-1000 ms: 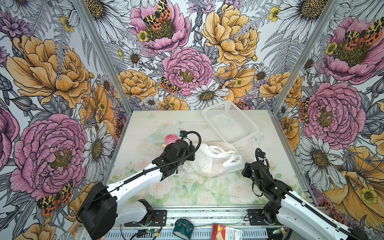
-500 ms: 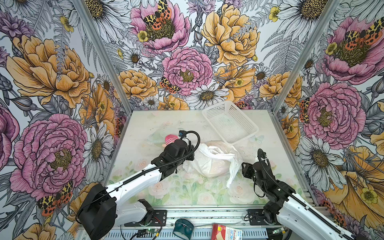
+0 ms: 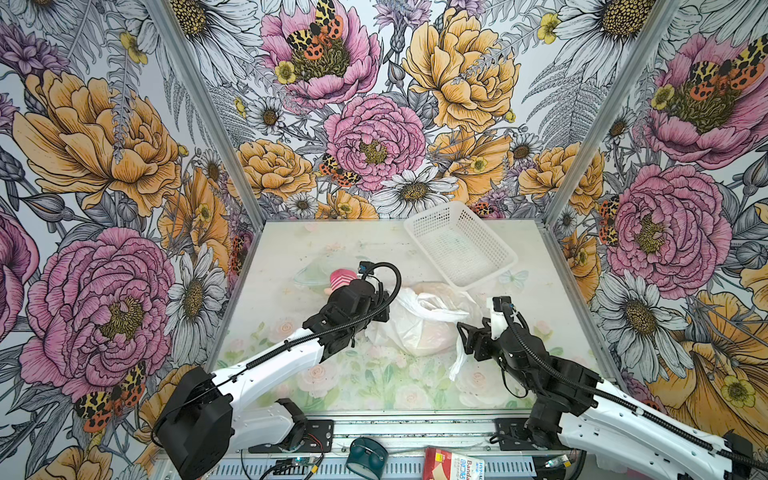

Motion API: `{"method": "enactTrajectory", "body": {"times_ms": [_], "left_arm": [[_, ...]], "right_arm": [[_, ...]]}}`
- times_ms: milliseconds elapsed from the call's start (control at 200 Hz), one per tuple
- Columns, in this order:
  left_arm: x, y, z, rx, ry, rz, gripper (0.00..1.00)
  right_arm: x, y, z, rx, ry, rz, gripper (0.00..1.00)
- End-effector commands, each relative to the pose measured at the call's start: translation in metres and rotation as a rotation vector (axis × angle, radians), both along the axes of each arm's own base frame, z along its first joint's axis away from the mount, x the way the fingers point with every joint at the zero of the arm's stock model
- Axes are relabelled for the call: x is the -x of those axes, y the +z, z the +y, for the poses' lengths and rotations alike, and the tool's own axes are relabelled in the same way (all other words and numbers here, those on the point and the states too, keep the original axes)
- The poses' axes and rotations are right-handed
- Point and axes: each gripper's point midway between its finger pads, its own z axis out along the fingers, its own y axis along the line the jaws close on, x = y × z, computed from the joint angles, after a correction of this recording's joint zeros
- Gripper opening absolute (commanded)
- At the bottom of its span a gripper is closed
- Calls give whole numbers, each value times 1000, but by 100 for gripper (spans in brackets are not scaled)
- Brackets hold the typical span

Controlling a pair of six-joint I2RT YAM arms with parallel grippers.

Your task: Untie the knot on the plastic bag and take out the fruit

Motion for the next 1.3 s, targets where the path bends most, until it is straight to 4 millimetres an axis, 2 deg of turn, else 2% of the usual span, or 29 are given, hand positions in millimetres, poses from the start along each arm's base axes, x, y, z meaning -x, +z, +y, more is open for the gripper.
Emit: {"method": "enactTrajectory", "body": {"times_ms": [0, 75, 150, 245, 285, 365, 475, 535, 686, 891, 1221, 1296], "left_arm": [[-2, 8, -6, 11, -2, -24, 0], [-2, 9, -7, 6, -4, -27, 0], [-1, 9, -8, -1, -6, -32, 0], [0, 11, -9, -6, -6, -37, 0], [1, 11, -10, -6, -10, -39, 0], [2, 11, -10, -6, -13, -40, 0], [2, 12, -11, -6, -14, -40, 0], [0, 13, -7, -13, 10, -50, 0], [1, 16, -1, -17, 32, -63, 0], [-2, 15, 6, -35, 68, -60, 0], [-6, 9, 16, -65, 122, -38, 0], [-8, 6, 18, -68, 129, -30, 0]], "right_arm": [[3, 15, 13, 74, 46, -67, 83], [12, 10, 32, 98, 112, -63, 86], [15, -4, 45, 122, 140, -37, 88], [11, -26, 43, 166, 94, 3, 88], [8, -32, 40, 180, 70, 11, 85], [4, -38, 34, 184, 30, 22, 69], [-1, -38, 22, 148, -14, 31, 35], [-3, -40, 14, 126, -35, 42, 20], [-7, -47, -7, 87, -93, 81, 0], [-8, -41, -20, 63, -117, 81, 0], [-2, -22, -23, 32, -79, 58, 0], [2, -16, -14, 15, -22, 58, 28]]}}
